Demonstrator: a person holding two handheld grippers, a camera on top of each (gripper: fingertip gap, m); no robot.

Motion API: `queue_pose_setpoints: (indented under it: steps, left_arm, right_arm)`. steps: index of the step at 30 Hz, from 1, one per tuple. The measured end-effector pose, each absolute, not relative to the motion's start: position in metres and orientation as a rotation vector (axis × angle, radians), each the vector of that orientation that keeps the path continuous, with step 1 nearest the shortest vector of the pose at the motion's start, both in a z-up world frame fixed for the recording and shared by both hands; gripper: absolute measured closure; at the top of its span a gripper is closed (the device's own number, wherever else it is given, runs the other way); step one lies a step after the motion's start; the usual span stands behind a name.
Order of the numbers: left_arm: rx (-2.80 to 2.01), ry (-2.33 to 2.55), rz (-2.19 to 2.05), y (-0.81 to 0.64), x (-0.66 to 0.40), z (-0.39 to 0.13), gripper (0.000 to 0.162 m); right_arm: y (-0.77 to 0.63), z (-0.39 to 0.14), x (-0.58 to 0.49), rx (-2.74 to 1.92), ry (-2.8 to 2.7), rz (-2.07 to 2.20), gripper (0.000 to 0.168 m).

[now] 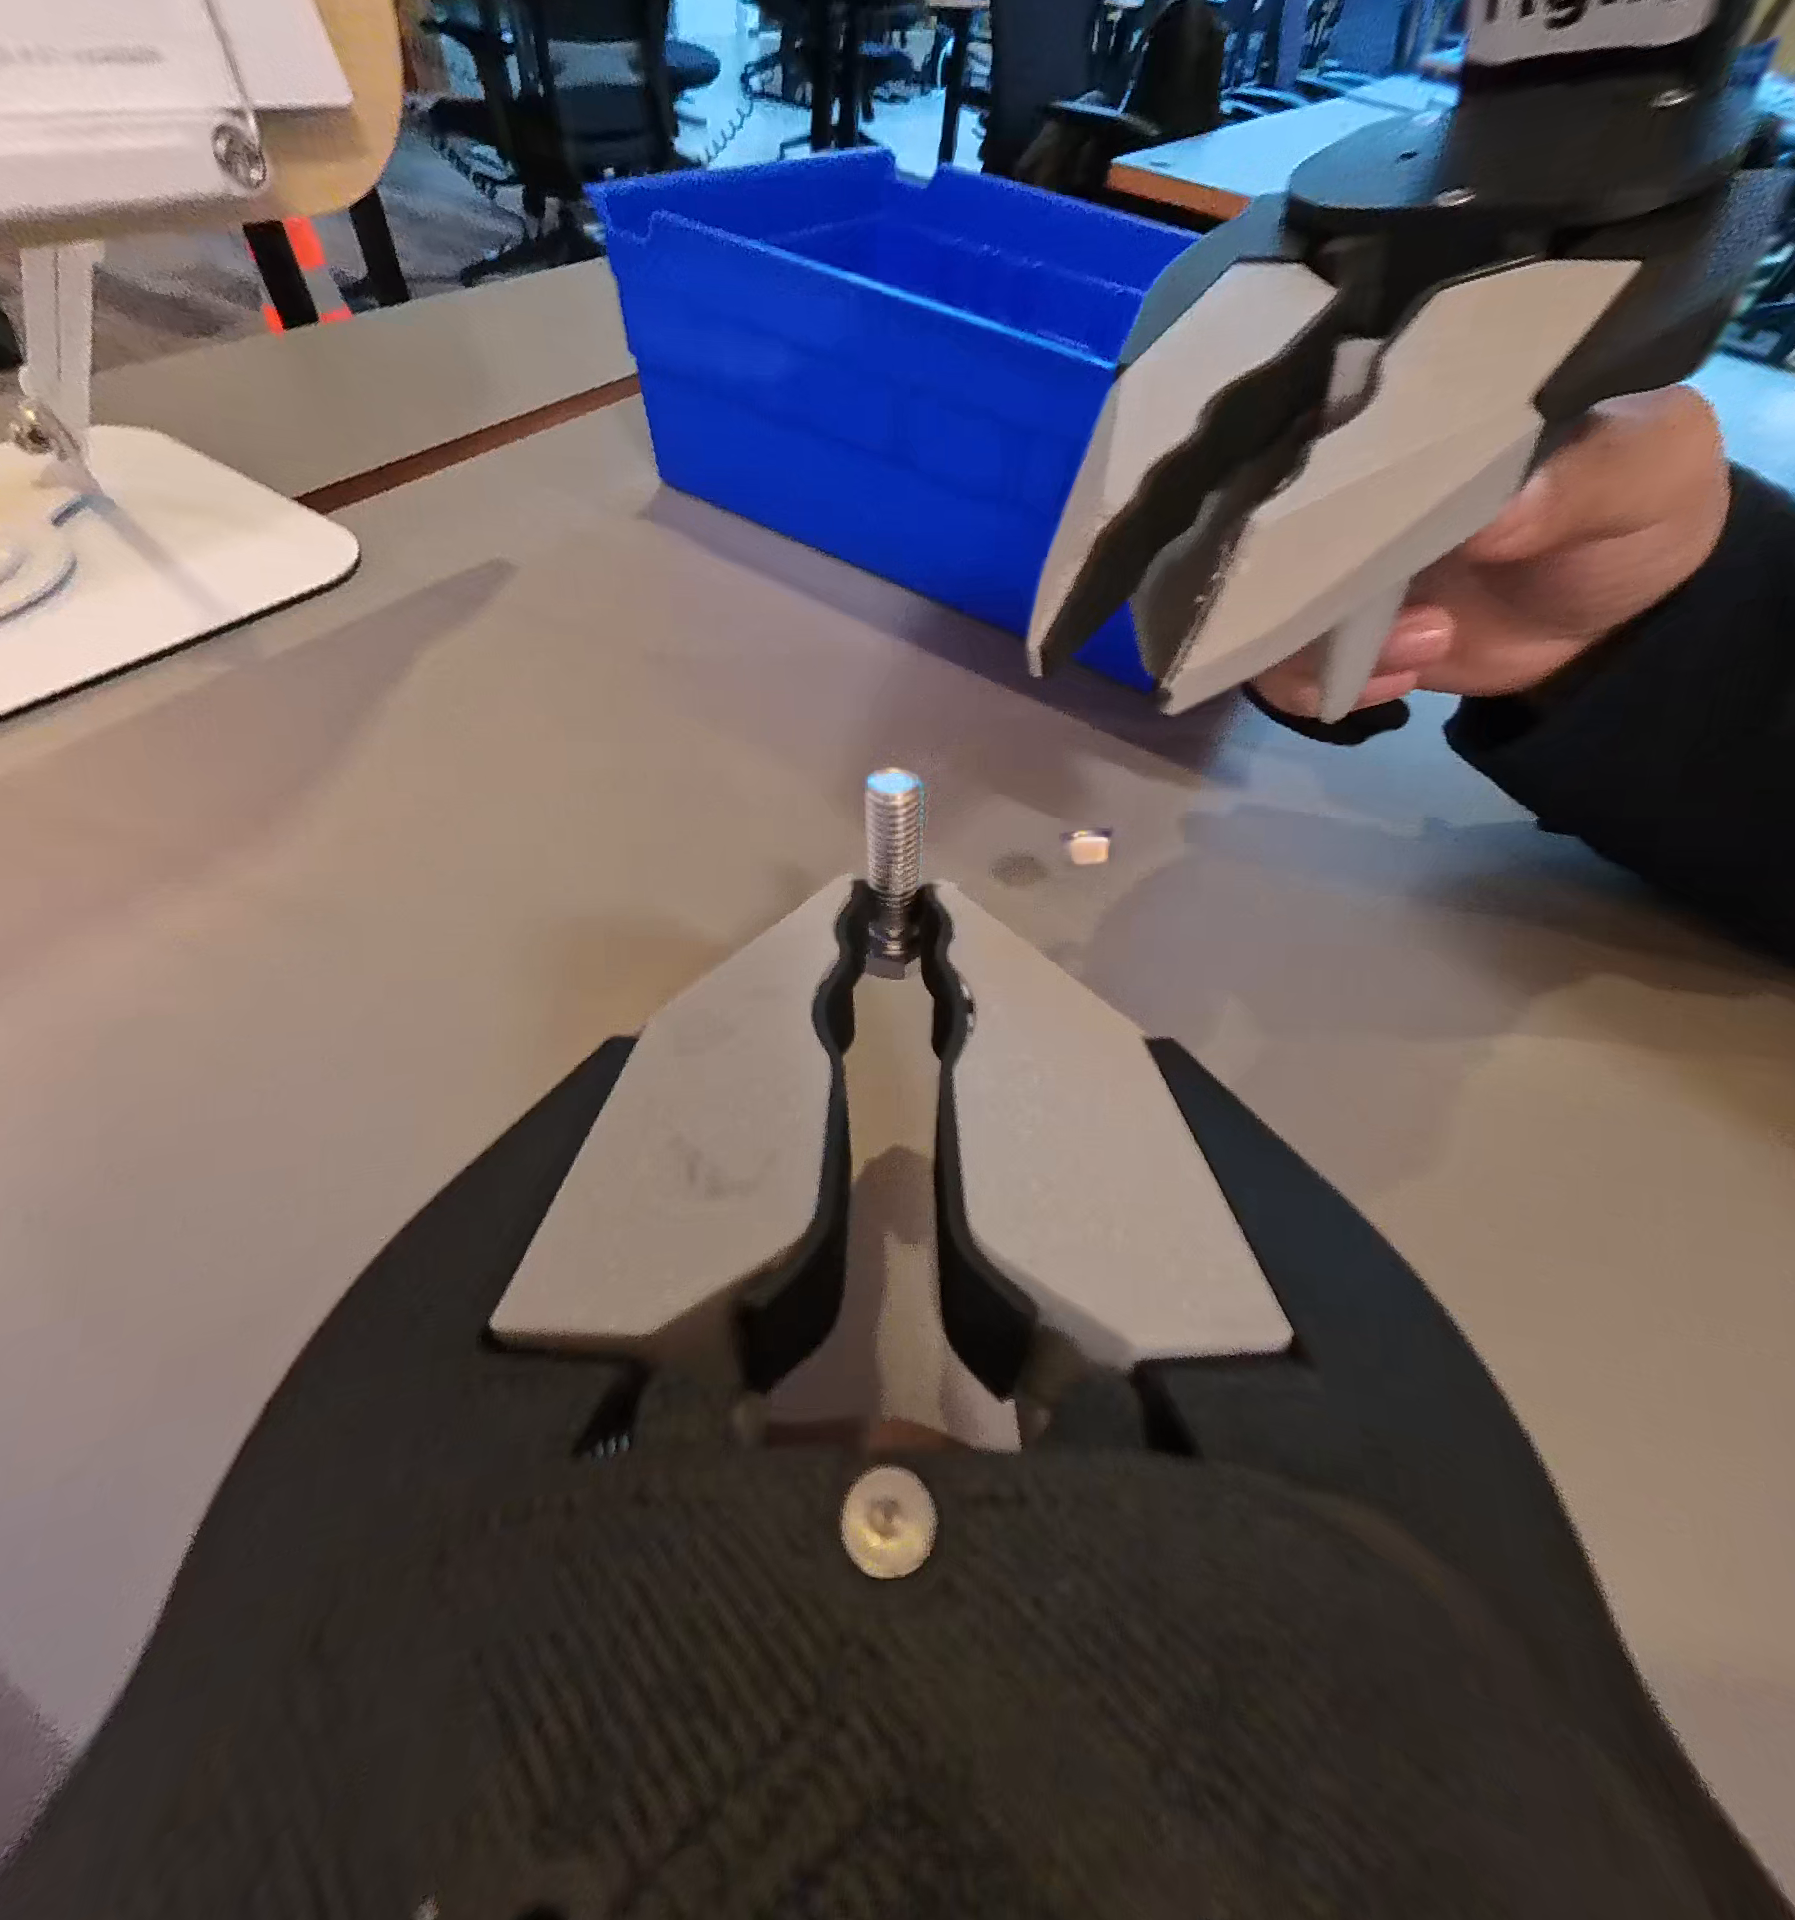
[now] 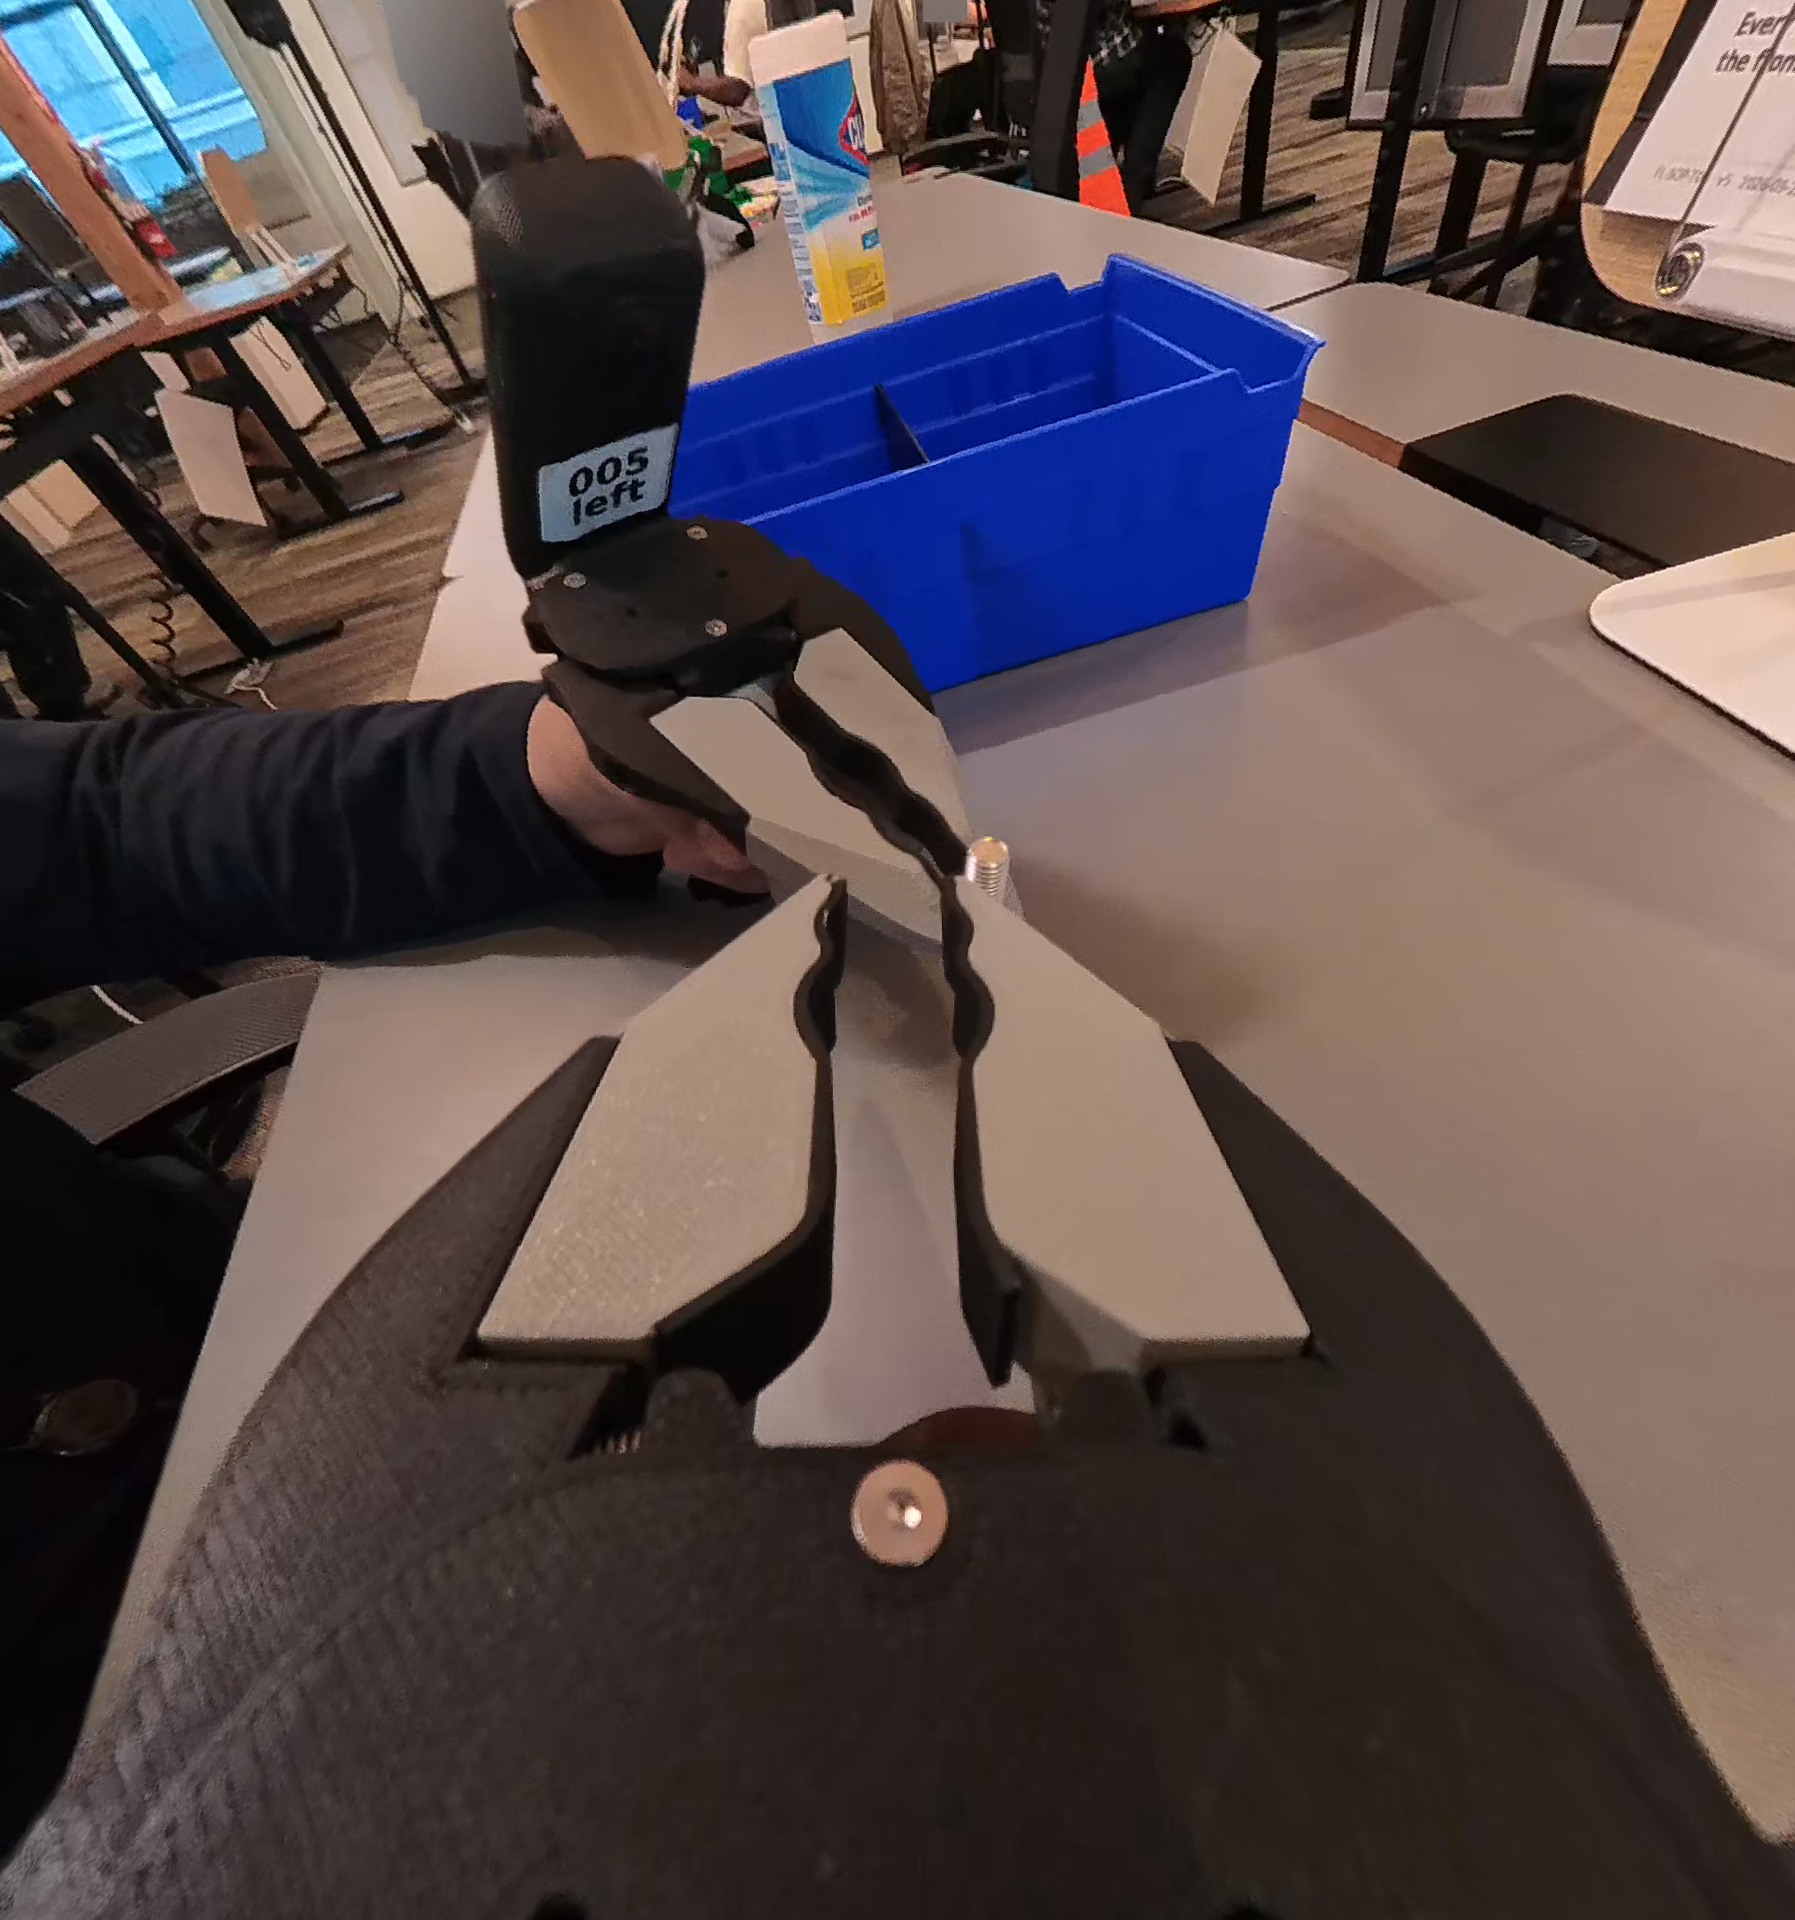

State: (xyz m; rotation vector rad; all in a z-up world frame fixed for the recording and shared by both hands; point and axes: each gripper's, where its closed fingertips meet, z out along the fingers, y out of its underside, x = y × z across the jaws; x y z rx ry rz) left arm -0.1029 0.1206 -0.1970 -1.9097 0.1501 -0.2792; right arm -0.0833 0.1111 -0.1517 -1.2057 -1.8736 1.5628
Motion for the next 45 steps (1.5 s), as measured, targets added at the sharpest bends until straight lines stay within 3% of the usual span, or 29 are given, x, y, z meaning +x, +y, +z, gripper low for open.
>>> queue_pose_setpoints:
  steps: [6,16,21,26,30,39,45]
  left_arm:
    - [-1.925,0.124,-0.255,0.122,-0.108,-0.2,0.155]
    - [-1.939,0.101,-0.251,0.122,-0.112,-0.203,0.155]
    - [-1.939,0.096,-0.255,0.123,-0.112,-0.204,0.155]
    - [-1.941,0.102,-0.256,0.123,-0.111,-0.205,0.155]
    - [-1.936,0.103,-0.255,0.123,-0.111,-0.203,0.155]
    - [-1.93,0.104,-0.256,0.123,-0.111,-0.203,0.156]
    - [-1.927,0.104,-0.255,0.122,-0.111,-0.201,0.156]
  right_arm:
    - [0.122,-0.168,-0.089,-1.225,-1.903,1.335,0.155]
    - [0.195,-0.211,-0.068,-1.496,-1.909,0.456,0.161]
    - [0.195,-0.232,-0.043,-1.61,-2.017,0.327,0.167]
    - [0.2,-0.24,-0.035,-1.67,-2.035,0.321,0.159]
    - [0.198,-0.245,-0.027,-1.702,-2.081,0.343,0.168]
    - [0.171,-0.265,-0.033,-1.633,-2.226,0.359,0.168]
    - [0.168,-0.239,-0.048,-1.587,-2.102,0.501,0.168]
